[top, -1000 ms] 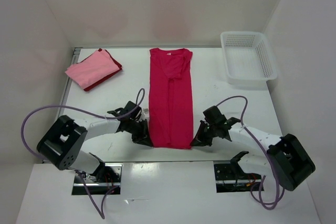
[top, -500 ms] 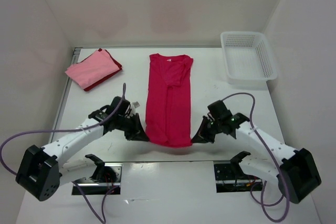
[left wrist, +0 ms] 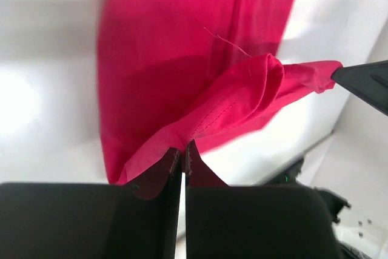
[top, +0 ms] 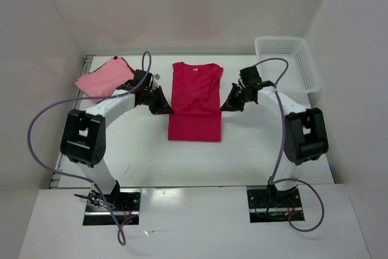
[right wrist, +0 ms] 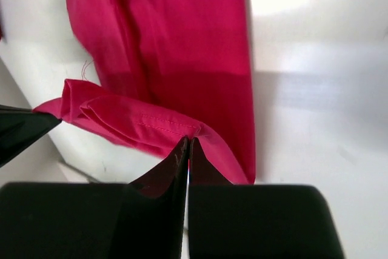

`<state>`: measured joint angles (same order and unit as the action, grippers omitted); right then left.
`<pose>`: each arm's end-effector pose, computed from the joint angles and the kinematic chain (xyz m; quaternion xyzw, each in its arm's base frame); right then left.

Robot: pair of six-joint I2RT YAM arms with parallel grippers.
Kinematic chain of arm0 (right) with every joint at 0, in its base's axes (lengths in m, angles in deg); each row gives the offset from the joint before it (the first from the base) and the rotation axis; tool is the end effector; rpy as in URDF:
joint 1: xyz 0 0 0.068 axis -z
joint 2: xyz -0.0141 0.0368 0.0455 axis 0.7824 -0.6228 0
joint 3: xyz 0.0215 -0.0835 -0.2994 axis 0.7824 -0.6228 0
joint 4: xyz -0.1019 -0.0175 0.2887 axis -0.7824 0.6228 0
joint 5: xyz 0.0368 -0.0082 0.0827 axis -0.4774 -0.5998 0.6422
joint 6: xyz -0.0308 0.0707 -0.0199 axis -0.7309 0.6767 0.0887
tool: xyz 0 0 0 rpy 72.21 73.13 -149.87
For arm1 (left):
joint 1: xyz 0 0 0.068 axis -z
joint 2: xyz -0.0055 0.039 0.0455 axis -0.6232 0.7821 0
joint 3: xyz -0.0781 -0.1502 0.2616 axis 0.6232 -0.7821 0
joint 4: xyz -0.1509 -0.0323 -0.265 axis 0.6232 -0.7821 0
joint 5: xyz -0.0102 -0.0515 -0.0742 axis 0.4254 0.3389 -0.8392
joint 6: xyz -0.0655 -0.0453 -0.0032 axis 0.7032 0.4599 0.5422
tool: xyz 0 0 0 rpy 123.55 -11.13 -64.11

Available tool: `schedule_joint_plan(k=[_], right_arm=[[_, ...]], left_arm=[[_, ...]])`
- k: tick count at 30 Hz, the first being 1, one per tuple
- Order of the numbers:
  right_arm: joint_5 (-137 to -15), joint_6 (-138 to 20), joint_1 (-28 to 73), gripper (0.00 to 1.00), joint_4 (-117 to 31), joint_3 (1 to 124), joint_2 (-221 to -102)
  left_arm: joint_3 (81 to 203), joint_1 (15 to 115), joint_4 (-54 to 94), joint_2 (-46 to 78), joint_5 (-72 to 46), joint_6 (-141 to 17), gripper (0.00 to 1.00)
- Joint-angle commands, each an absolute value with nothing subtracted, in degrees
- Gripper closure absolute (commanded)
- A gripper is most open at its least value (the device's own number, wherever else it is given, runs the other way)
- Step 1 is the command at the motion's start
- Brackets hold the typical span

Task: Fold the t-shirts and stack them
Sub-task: Fold the folded rectangular tshirt in 1/3 of the way

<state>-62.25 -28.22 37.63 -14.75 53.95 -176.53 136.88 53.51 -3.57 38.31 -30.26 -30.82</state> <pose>0.3942 0.1227 0.2083 0.1458 0.9346 0.2771 0.1690 0.4047 -0.1390 0.2104 -0.1529 0.9120 -0.3379 0.1752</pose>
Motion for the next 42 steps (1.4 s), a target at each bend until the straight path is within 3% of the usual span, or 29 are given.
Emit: schedule_joint_plan(k=[1,8,13,16,20,22,27,31,42], right_arm=[[-65.16,-32.12,38.74,1.00,-18.45,61.12,-182.08],[-66.30,-33.53,39.26,0.99,-19.33,69.29,-194.13],[-67.53,-33.53,39.26,0.88,-18.81,73.07,-196.60],[-67.54,-33.53,39.26,0.73,-17.49,74.31,-194.68],[-68.06,-34.85,39.26,0.63,-16.87,71.43,-188.44],[-68.06,-35.37,39.26,0.60,-16.87,68.26,-184.66],[-61.22,-35.37,33.39,0.99,-20.03,63.51,-183.94],[-61.12,-34.33,25.66,1.00,-21.61,66.75,-191.39],[-68.22,-33.70,21.51,0.98,-24.42,73.79,-201.09]], left_arm=[[142.38,51.65,-1.39,42.89,-27.18,-34.34,0.95],[149.69,50.41,2.99,51.95,-26.66,-34.95,0.89],[153.28,49.89,4.58,55.73,-28.41,-35.57,0.67],[152.42,49.89,7.92,51.62,-28.41,-34.26,0.58],[146.56,49.89,10.02,45.38,-27.09,-31.63,0.56],[142.94,51.72,11.88,42.65,-28.67,-29.86,0.60],[131.51,58.05,17.32,38.95,-29.46,-25.39,0.65],[124.12,60.35,23.04,39.47,-28.42,-20.28,0.66],[117.35,60.35,21.11,40.09,-23.75,-23.08,0.67]])
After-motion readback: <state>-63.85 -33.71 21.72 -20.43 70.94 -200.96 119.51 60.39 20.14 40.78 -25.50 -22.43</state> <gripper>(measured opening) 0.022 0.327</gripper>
